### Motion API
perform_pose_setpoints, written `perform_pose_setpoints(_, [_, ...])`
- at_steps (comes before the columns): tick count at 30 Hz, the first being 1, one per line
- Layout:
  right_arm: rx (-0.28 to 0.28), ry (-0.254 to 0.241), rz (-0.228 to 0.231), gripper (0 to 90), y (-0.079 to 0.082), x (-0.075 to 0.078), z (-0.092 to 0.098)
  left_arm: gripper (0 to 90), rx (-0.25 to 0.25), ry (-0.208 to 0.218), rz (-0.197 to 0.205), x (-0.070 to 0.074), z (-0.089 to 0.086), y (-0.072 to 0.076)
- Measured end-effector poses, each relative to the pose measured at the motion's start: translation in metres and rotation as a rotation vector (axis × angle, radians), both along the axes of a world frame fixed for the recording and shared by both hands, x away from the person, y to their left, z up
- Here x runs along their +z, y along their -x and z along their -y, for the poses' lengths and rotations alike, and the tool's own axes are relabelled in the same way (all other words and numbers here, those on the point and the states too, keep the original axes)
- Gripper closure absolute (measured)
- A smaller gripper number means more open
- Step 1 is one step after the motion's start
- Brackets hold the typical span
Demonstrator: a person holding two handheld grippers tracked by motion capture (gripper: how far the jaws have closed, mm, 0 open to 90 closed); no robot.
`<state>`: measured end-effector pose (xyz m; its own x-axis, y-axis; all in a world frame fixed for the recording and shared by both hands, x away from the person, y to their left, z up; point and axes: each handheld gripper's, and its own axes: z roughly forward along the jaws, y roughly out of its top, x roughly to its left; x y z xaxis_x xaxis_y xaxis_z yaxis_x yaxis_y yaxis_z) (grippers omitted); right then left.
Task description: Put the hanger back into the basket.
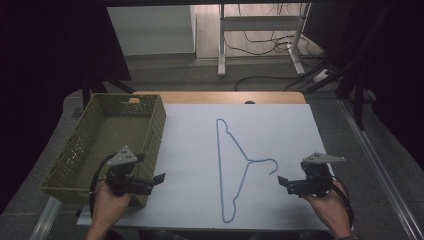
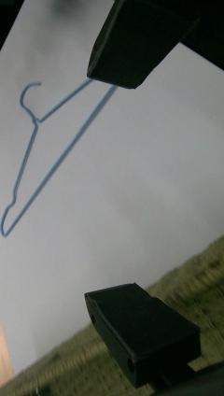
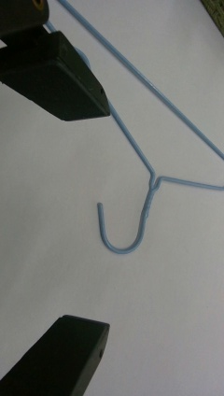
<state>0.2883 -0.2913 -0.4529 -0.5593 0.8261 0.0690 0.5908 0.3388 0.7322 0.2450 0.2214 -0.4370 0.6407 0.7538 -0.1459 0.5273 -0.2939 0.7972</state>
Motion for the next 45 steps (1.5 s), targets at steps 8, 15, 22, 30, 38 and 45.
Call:
perform_pose_setpoints(8, [0.005,0.008,-0.011,0.0,-0.007,0.001,-0.002,0.2,-0.052,-0.005,-0.012,0.002,0.023,-0.004])
perform_pose_setpoints(15, [0.006,0.017,-0.027,0.0,-0.014,0.001,-0.005,0.1,-0.1,0.006,-0.014,0.001,0.045,-0.009])
perform_pose_setpoints(22, [-0.007,0.035,-0.034,11.8,-0.027,0.001,-0.006,0.1,-0.154,-0.026,-0.017,-0.003,0.071,-0.019])
perform_pose_setpoints(30, [-0.02,0.059,-0.058,30.1,-0.047,-0.004,-0.015,0.2,-0.175,-0.027,-0.02,-0.017,0.093,-0.04])
perform_pose_setpoints(38, [-0.029,0.095,-0.075,52.4,-0.07,-0.016,-0.024,0.3,-0.176,-0.051,-0.018,-0.031,0.103,-0.057])
perform_pose_setpoints(45, [-0.041,0.148,-0.114,68.4,-0.086,-0.04,-0.025,0.5,-0.191,-0.049,-0.022,-0.04,0.112,-0.068])
